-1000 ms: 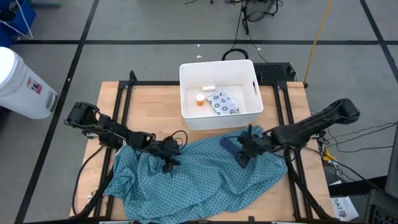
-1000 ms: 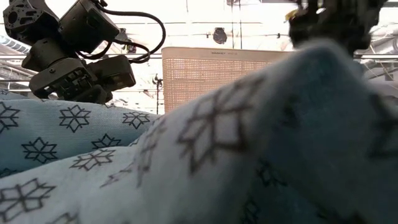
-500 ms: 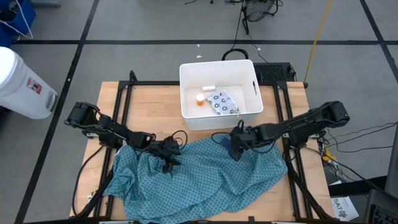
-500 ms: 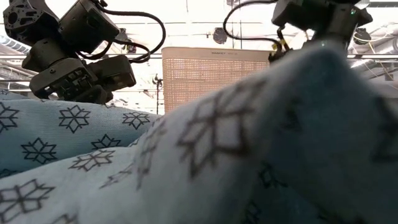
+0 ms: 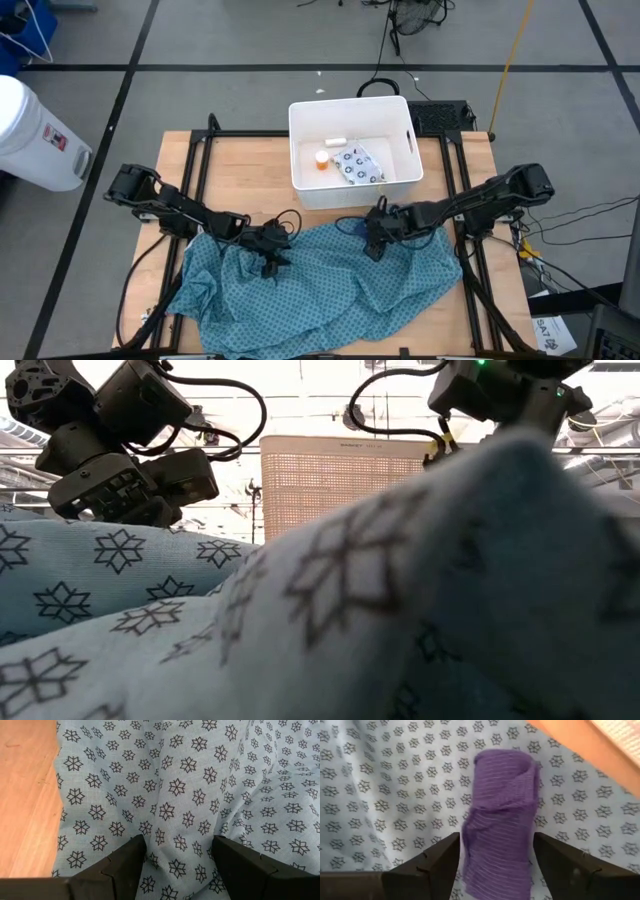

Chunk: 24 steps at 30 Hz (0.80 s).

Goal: Pick & place medical supplies in basket/bin
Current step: Put the blue bandage into the white bin

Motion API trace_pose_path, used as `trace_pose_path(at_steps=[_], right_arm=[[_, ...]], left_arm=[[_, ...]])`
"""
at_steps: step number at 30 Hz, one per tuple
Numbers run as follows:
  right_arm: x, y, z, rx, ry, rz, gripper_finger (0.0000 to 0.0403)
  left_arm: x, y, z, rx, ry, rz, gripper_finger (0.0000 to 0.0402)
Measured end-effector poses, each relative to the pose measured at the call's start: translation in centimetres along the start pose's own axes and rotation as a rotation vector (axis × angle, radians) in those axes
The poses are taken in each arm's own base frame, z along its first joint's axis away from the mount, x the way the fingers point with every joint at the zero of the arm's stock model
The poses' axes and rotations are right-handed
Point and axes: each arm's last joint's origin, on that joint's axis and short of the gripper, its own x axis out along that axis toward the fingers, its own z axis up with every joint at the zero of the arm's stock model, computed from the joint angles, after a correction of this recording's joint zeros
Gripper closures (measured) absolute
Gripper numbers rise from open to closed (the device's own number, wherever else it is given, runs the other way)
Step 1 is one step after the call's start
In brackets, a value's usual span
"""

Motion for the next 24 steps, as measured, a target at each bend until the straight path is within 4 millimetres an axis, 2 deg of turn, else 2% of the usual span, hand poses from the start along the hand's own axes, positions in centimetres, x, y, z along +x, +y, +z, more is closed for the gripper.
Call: trace_pose_path(at_steps=[7,13,17,24], right_arm=[[1.8,-1.0,-1.4,0.022,0.043,-0.009,0.0156],[1.9,-0.6,-1.5,0.019,-0.014,0.071,0.0169],[1.8,-0.3,-1.4,0.025,-0.034,0.096,0.0219],[1.7,-0.1,-1.5,0.028,-0.013,0.117,0.0334]], left_arm=[[0.0,0.0,0.0,0.000,-0.001,-0.001,0.0158],[0.0,0.0,0.1,0.002,-0.006,-0.002,0.0158],[0.0,0.0,0.1,0.002,-0.006,-0.001,0.0158],[0.0,0.0,0.0,0.002,0.002,-0.001,0.0158]])
